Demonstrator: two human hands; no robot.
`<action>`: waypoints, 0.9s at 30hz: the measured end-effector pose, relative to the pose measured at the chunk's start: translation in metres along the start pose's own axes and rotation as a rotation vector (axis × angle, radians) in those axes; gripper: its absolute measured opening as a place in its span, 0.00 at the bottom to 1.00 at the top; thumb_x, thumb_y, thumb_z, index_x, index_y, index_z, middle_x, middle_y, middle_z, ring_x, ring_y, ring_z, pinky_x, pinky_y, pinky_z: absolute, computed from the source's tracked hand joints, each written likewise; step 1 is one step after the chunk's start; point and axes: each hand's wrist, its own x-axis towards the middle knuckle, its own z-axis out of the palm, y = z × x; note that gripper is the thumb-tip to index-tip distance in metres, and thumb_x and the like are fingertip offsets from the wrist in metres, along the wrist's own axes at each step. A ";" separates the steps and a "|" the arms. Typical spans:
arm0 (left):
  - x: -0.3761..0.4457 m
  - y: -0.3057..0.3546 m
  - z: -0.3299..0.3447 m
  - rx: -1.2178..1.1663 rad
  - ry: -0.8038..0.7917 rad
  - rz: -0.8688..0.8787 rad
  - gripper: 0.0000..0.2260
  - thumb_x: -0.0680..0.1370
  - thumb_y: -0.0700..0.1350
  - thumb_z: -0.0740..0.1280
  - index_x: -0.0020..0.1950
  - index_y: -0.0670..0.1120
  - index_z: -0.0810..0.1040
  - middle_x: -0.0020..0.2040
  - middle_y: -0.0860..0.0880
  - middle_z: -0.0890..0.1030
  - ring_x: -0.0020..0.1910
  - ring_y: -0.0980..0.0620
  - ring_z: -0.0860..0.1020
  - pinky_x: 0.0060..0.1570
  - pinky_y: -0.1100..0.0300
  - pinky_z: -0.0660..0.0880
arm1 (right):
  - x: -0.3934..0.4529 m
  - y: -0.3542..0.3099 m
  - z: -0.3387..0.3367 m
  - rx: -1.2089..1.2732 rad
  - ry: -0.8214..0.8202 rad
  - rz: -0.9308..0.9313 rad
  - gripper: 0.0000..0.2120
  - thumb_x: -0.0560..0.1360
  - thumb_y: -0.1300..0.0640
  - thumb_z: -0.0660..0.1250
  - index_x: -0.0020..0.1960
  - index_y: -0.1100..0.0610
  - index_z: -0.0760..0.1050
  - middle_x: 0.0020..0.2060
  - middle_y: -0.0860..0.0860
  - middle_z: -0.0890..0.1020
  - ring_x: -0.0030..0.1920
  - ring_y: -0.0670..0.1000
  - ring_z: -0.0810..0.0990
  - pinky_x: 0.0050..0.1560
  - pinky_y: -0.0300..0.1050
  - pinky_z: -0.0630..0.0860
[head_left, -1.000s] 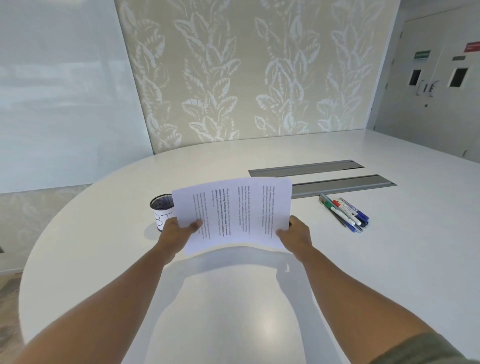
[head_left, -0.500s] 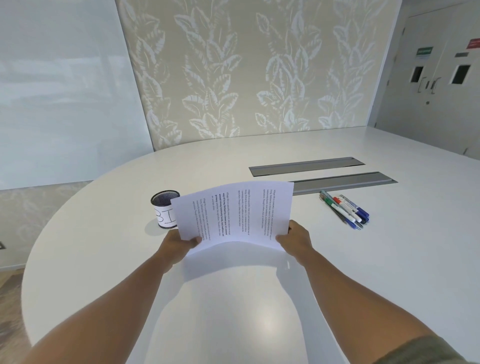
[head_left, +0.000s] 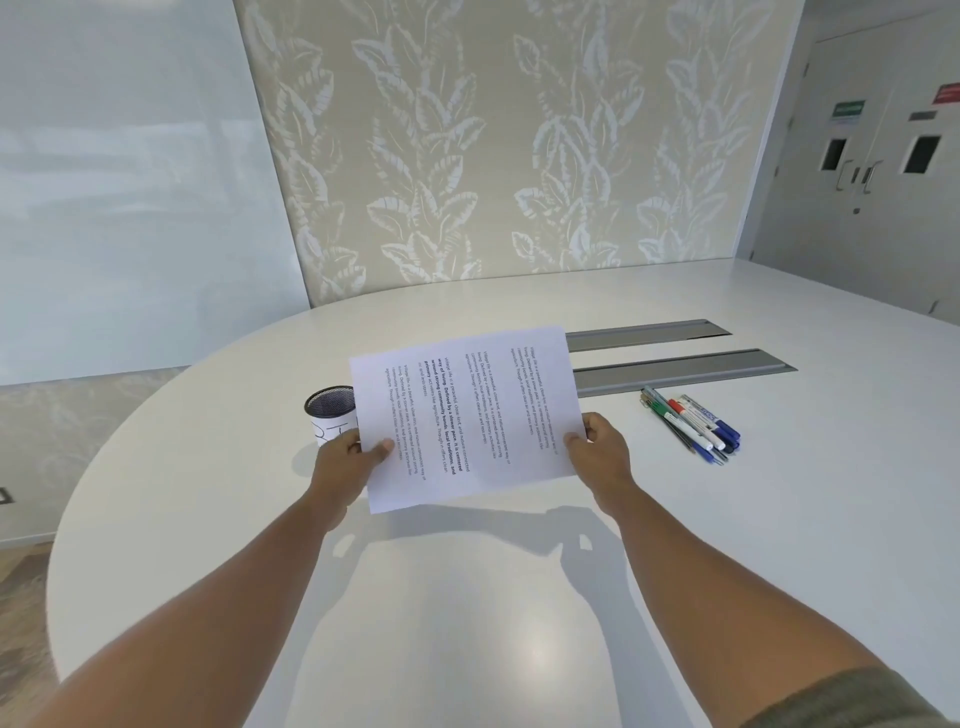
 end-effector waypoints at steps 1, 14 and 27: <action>0.001 0.004 0.000 0.017 0.049 0.028 0.15 0.75 0.42 0.74 0.61 0.44 0.78 0.57 0.43 0.84 0.52 0.45 0.82 0.55 0.50 0.78 | 0.002 -0.004 -0.001 0.004 -0.005 -0.006 0.09 0.73 0.65 0.59 0.43 0.54 0.74 0.40 0.50 0.79 0.36 0.49 0.74 0.31 0.38 0.69; 0.025 0.073 -0.014 0.560 0.314 0.431 0.43 0.65 0.60 0.79 0.75 0.56 0.63 0.71 0.53 0.70 0.71 0.50 0.68 0.69 0.44 0.66 | 0.010 -0.027 -0.002 -0.086 -0.102 -0.069 0.13 0.70 0.68 0.54 0.49 0.63 0.75 0.39 0.53 0.76 0.36 0.52 0.70 0.34 0.42 0.66; 0.017 0.086 0.001 0.710 -0.215 0.432 0.11 0.78 0.56 0.68 0.39 0.53 0.81 0.32 0.54 0.81 0.30 0.56 0.73 0.35 0.59 0.68 | 0.010 -0.024 -0.009 0.199 -0.030 0.022 0.07 0.72 0.63 0.67 0.45 0.53 0.79 0.42 0.51 0.84 0.39 0.51 0.80 0.39 0.43 0.76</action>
